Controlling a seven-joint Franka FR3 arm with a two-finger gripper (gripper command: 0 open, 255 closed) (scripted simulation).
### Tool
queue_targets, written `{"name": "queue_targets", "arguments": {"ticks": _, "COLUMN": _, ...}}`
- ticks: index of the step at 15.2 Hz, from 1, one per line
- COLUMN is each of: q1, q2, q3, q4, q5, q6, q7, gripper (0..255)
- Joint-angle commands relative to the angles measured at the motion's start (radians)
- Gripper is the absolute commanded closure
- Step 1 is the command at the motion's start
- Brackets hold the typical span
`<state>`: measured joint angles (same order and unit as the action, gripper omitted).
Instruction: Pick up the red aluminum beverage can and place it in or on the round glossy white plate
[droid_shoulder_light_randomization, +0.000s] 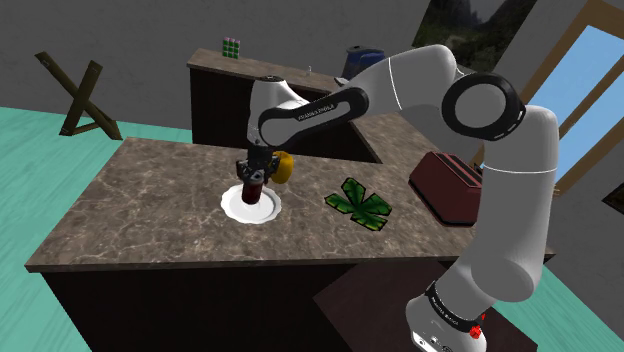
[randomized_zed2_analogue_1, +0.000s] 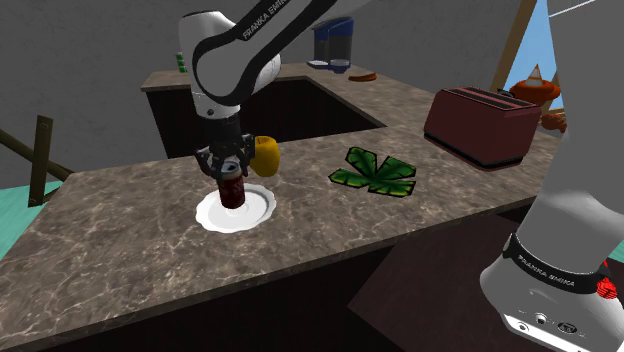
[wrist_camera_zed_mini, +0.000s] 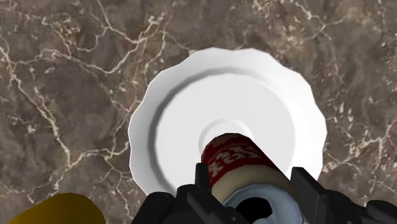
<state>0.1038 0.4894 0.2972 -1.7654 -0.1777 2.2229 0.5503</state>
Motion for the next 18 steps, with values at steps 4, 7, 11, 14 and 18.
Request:
{"name": "queue_targets", "arguments": {"ticks": 4, "q1": 0.000, "q2": 0.004, "q3": -0.001, "q4": -0.004, "q5": -0.002, "q6": 0.009, "q7": 0.001, "gripper": 255}}
{"name": "queue_targets", "arguments": {"ticks": 7, "q1": 0.000, "q2": 0.004, "q3": -0.001, "q4": -0.004, "q5": -0.002, "q6": 0.009, "q7": 0.001, "gripper": 255}}
{"name": "queue_targets", "arguments": {"ticks": 11, "q1": 0.000, "q2": 0.004, "q3": -0.001, "q4": -0.004, "q5": -0.002, "q6": 0.009, "q7": 0.001, "gripper": 0}}
{"name": "queue_targets", "arguments": {"ticks": 14, "q1": -0.003, "q2": -0.014, "q3": 0.003, "q4": 0.004, "q5": 0.005, "q6": -0.017, "q7": -0.004, "gripper": 0}}
{"name": "queue_targets", "arguments": {"ticks": 18, "q1": -0.009, "q2": -0.060, "q3": 0.013, "q4": 0.034, "q5": 0.024, "q6": -0.091, "q7": -0.016, "gripper": 0}}
